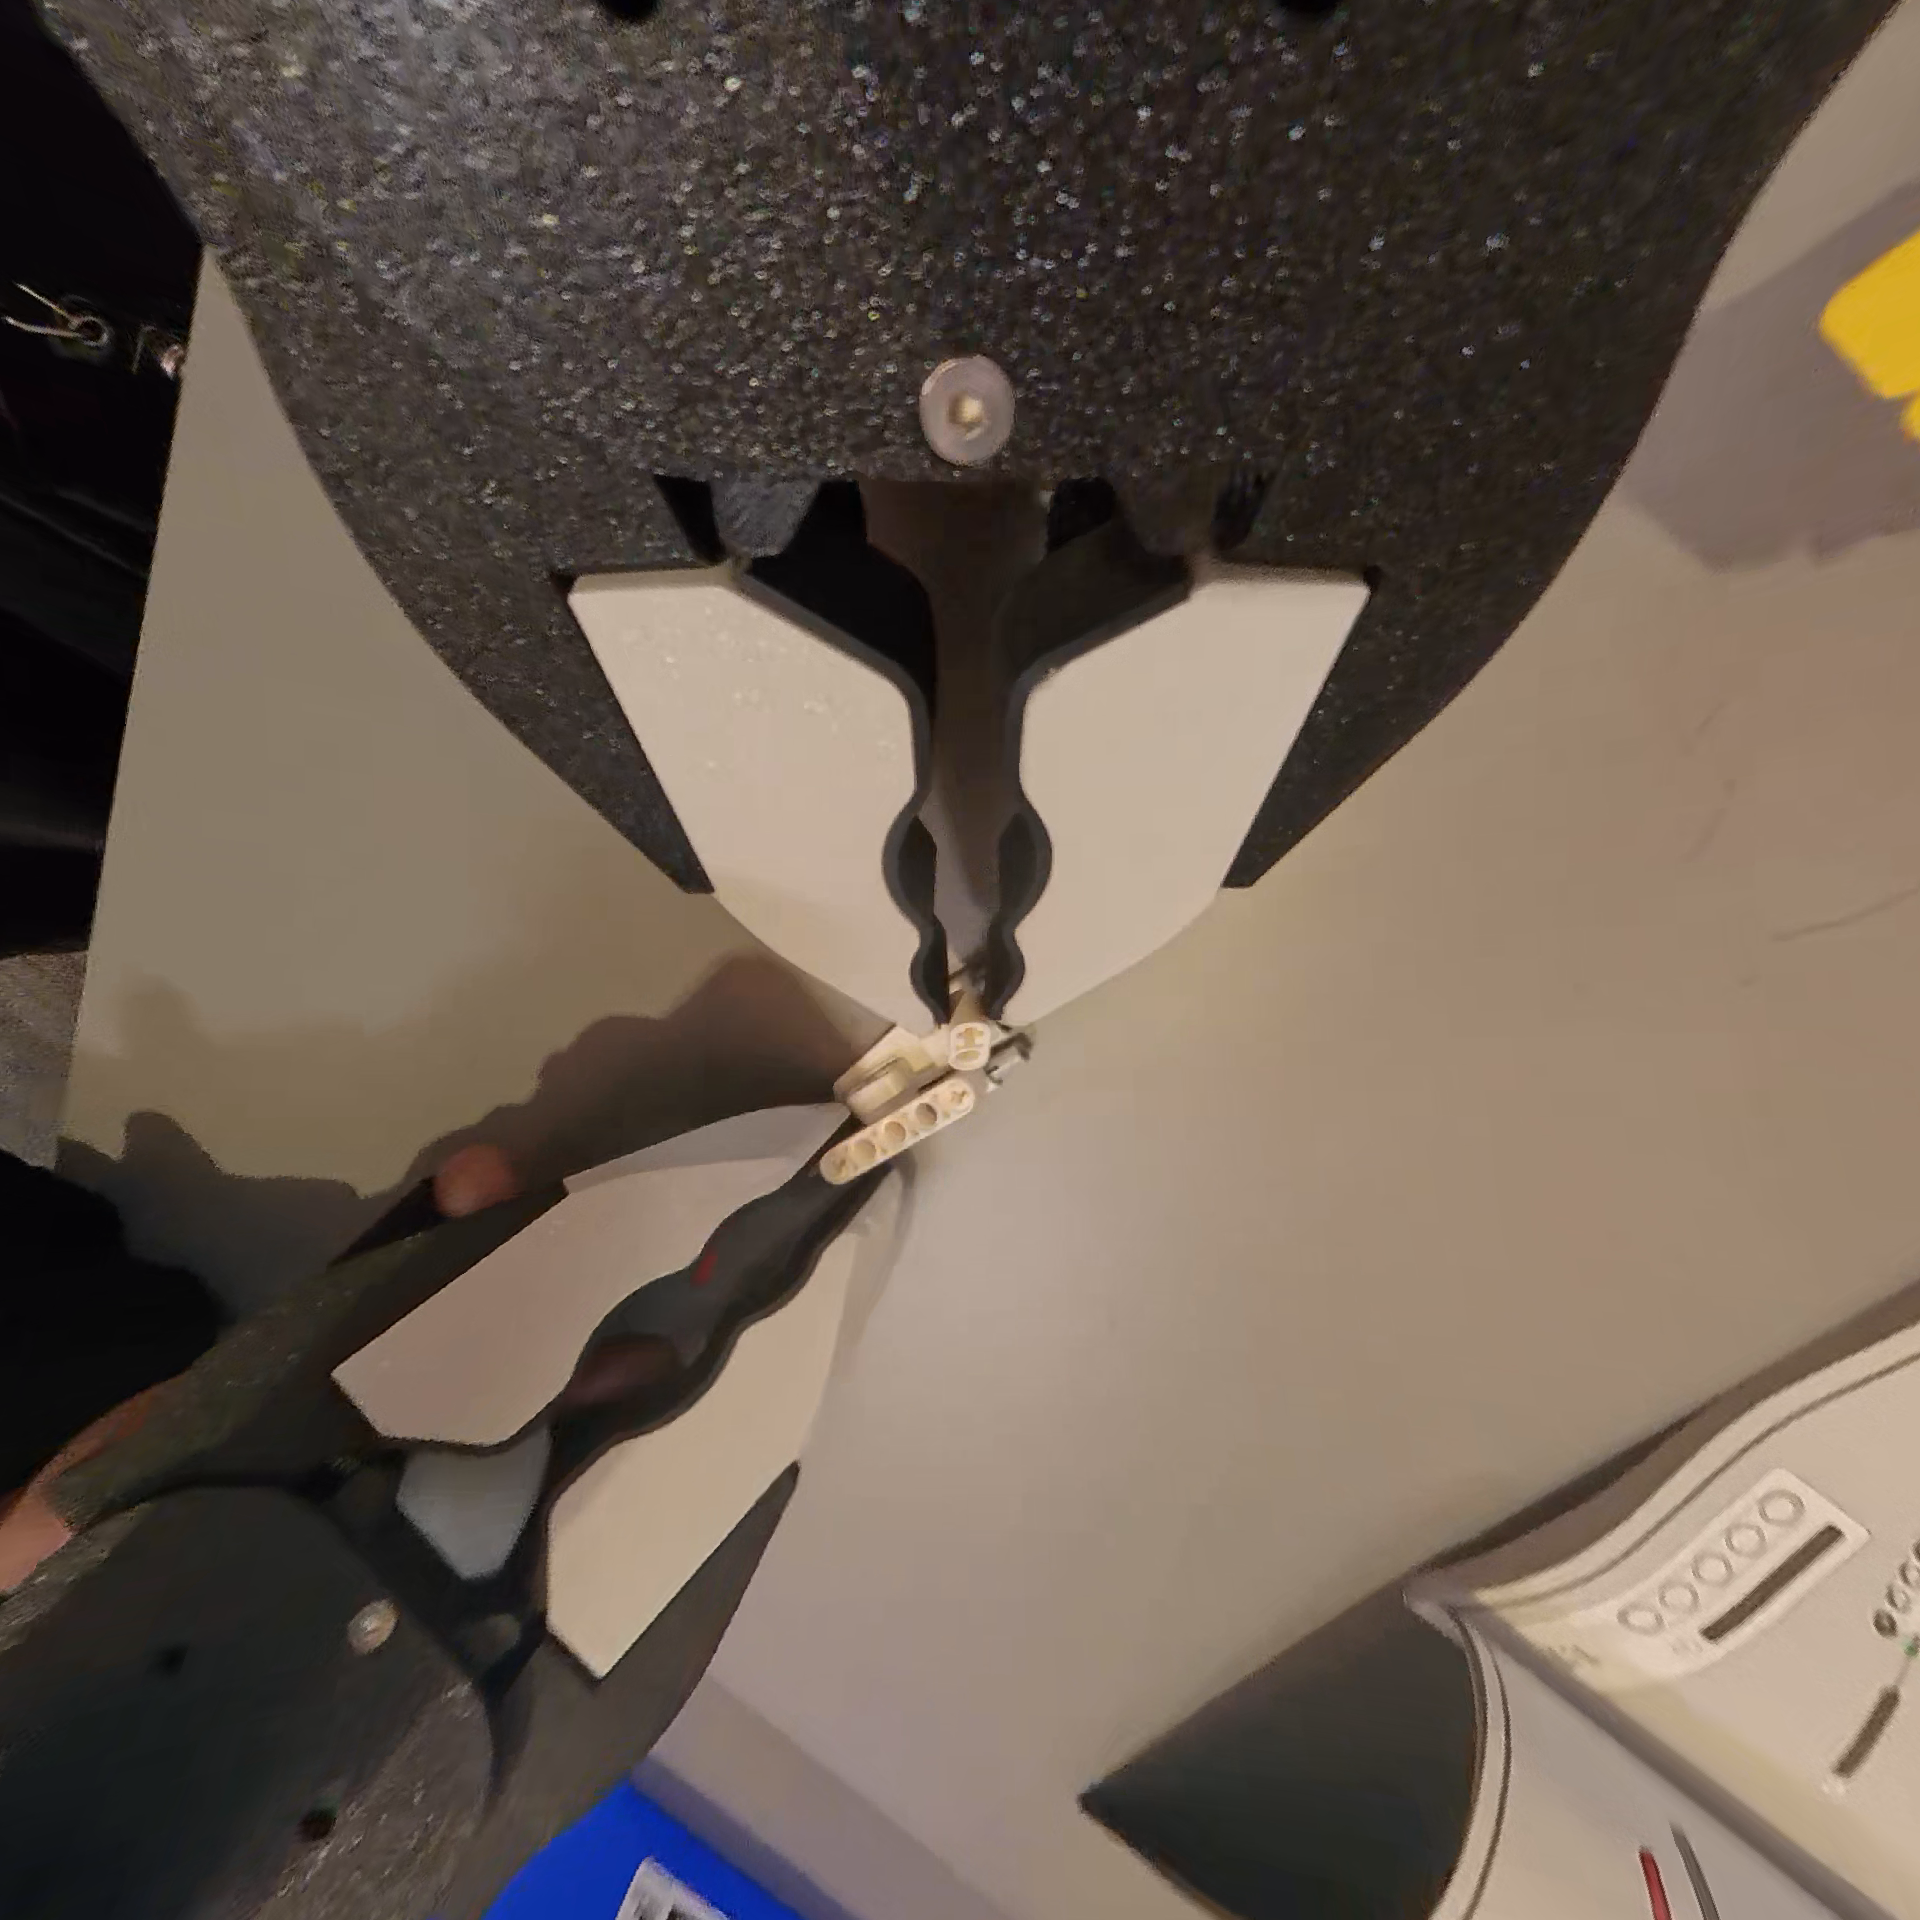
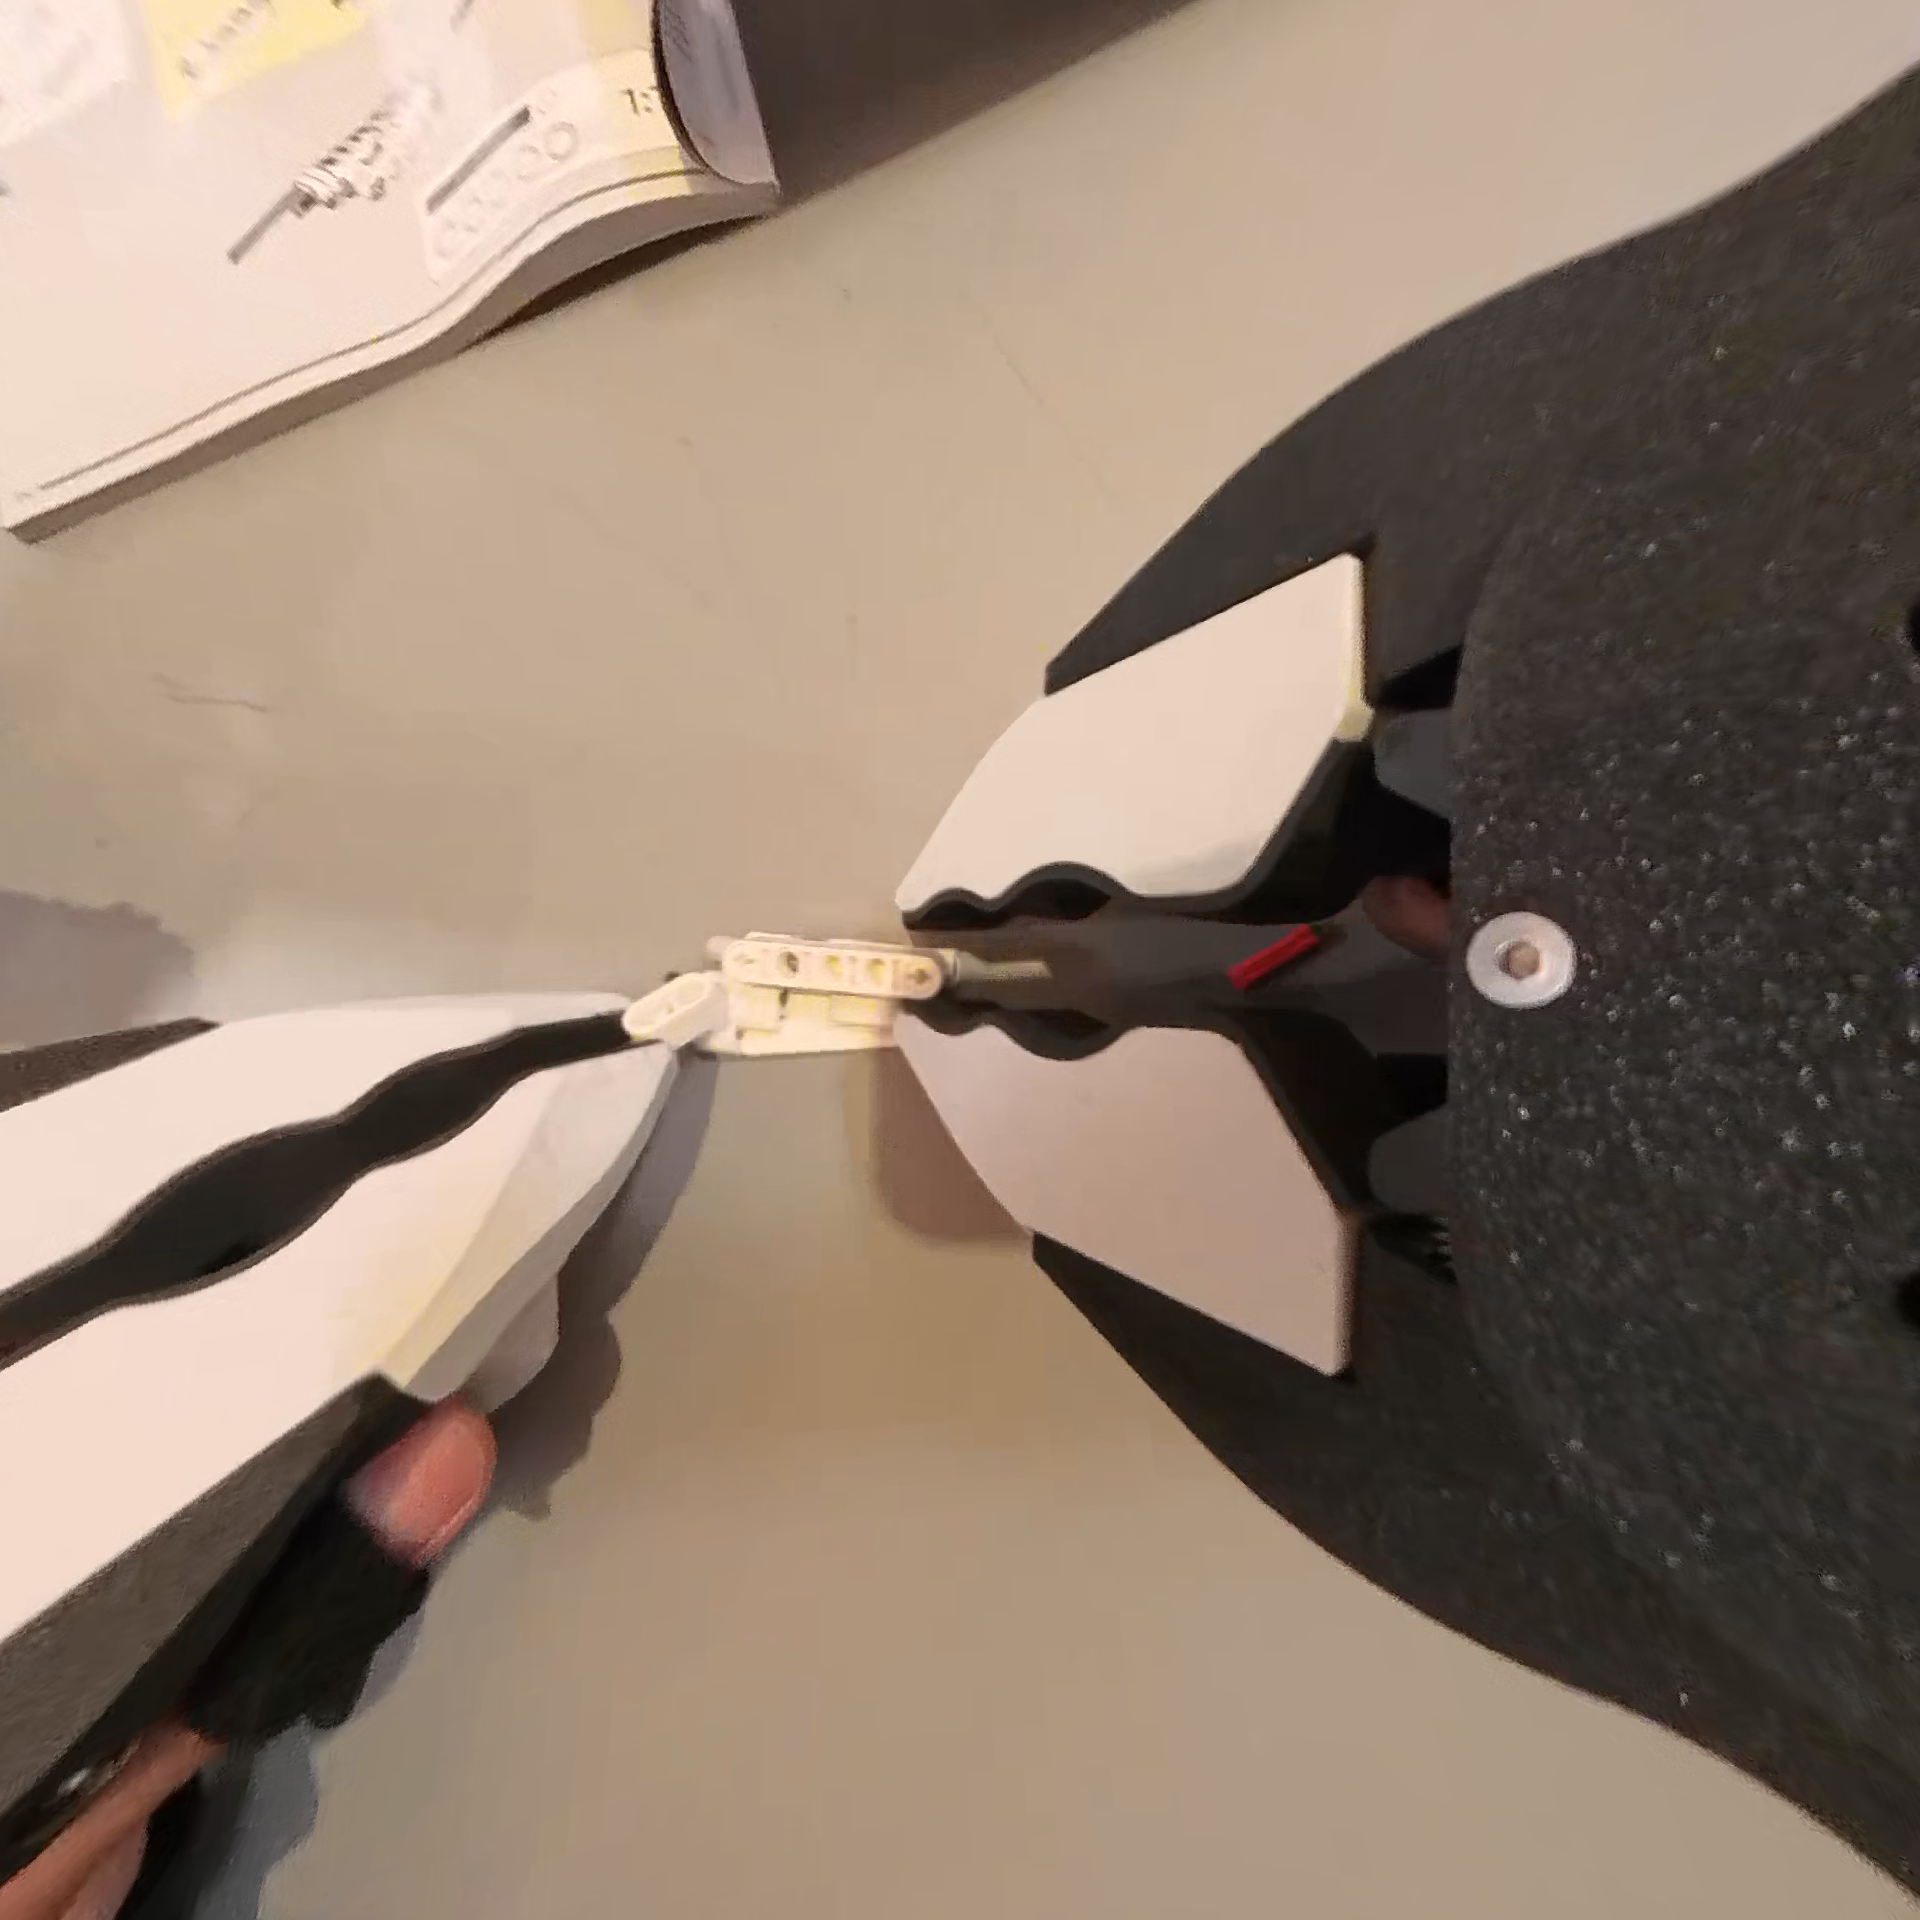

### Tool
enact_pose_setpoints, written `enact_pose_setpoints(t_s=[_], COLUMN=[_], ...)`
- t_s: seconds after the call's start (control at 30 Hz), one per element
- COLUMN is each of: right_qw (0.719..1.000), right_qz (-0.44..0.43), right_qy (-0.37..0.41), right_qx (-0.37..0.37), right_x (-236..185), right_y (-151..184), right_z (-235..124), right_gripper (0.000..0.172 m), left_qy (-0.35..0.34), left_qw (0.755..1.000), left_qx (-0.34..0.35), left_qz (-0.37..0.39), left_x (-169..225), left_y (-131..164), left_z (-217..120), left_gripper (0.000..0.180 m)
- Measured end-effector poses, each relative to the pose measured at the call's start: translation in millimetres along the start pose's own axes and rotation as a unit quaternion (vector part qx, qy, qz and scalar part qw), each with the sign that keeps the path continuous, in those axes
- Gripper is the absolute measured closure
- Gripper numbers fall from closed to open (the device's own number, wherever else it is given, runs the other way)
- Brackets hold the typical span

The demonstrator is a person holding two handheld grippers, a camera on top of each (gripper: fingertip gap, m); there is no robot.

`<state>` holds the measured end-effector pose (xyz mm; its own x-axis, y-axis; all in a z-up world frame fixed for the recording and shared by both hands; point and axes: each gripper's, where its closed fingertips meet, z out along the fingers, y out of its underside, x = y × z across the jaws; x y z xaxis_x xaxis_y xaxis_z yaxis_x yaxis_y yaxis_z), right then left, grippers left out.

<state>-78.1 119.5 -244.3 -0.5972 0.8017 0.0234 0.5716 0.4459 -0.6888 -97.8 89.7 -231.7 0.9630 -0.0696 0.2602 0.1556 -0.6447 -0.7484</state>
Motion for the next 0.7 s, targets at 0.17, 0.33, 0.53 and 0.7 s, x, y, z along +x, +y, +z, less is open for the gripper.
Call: enact_pose_setpoints(t_s=[0.17, 0.33, 0.53, 0.7], right_qw=[0.999, 0.999, 1.0, 0.999], right_qz=[0.037, 0.033, 0.018, -0.035], right_qy=[-0.025, -0.023, -0.019, -0.012], right_qx=[-0.001, 0.004, 0.015, 0.018], right_x=[2, 8, 11, 7], right_y=[0, -4, -12, -21], right_z=[0, -1, 0, 5], right_gripper=[0.164, 0.162, 0.159, 0.159], left_qy=[0.001, -0.005, -0.013, -0.012], left_qw=[1.0, 1.0, 0.999, 0.998], left_qx=[-0.017, -0.029, -0.034, -0.042], left_qz=[-0.007, 0.003, 0.023, 0.053], left_x=[-1, -3, -2, 3], left_y=[3, 5, 6, 9], left_z=[2, 4, 5, 6], left_gripper=[0.174, 0.174, 0.174, 0.175])
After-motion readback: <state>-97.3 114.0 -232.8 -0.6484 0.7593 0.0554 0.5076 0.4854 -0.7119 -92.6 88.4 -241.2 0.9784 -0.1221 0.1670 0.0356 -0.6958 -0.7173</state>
